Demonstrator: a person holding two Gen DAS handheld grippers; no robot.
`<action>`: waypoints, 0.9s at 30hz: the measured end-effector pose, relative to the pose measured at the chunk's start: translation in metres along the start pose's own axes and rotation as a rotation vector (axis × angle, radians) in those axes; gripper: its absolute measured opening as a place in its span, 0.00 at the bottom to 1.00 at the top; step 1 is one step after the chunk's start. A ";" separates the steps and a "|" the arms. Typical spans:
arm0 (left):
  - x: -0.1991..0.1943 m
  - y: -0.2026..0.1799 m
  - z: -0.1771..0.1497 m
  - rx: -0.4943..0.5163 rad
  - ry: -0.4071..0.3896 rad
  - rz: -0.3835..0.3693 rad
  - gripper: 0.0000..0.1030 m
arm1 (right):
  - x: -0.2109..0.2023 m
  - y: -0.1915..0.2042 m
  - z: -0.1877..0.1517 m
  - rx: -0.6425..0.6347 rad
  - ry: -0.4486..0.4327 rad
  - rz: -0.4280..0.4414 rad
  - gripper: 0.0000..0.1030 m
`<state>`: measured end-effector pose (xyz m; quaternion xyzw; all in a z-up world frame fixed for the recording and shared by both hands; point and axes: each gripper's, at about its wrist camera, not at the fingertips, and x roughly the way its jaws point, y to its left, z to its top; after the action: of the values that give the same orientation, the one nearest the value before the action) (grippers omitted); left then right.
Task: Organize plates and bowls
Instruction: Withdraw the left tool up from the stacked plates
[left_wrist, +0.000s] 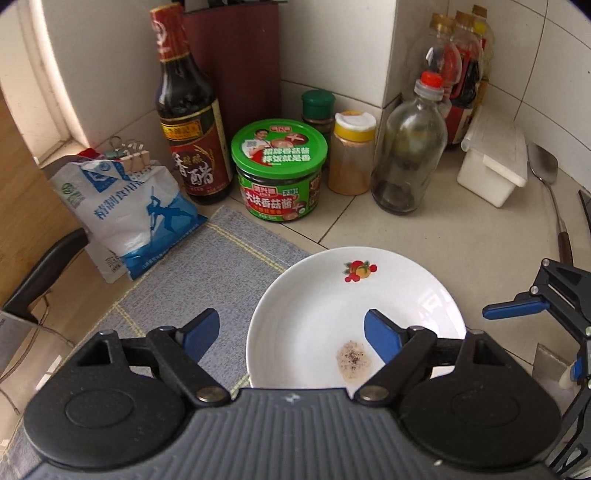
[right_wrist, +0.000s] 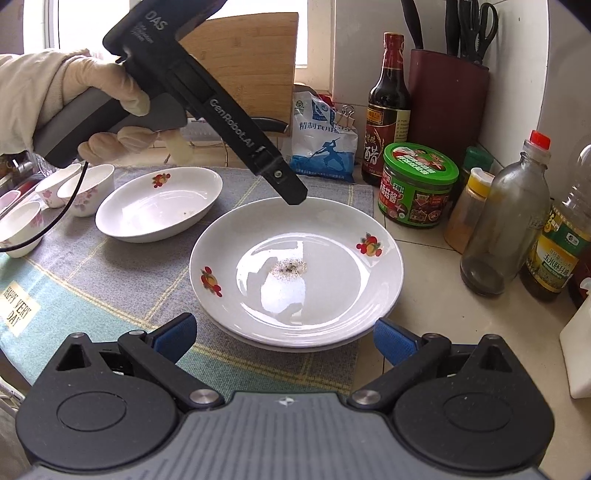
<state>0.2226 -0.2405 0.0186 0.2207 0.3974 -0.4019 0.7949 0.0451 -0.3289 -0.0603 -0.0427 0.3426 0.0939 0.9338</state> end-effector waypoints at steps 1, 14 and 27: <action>-0.007 -0.001 -0.004 -0.008 -0.015 0.010 0.84 | 0.000 0.000 0.001 -0.004 -0.004 0.002 1.00; -0.068 0.000 -0.107 -0.242 -0.125 0.186 0.85 | 0.014 0.034 0.027 -0.065 -0.020 0.037 1.00; -0.072 0.017 -0.194 -0.344 -0.065 0.228 0.85 | 0.033 0.088 0.045 -0.080 0.023 0.011 1.00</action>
<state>0.1218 -0.0673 -0.0369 0.1122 0.4065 -0.2428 0.8736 0.0803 -0.2313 -0.0489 -0.0790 0.3494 0.1122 0.9269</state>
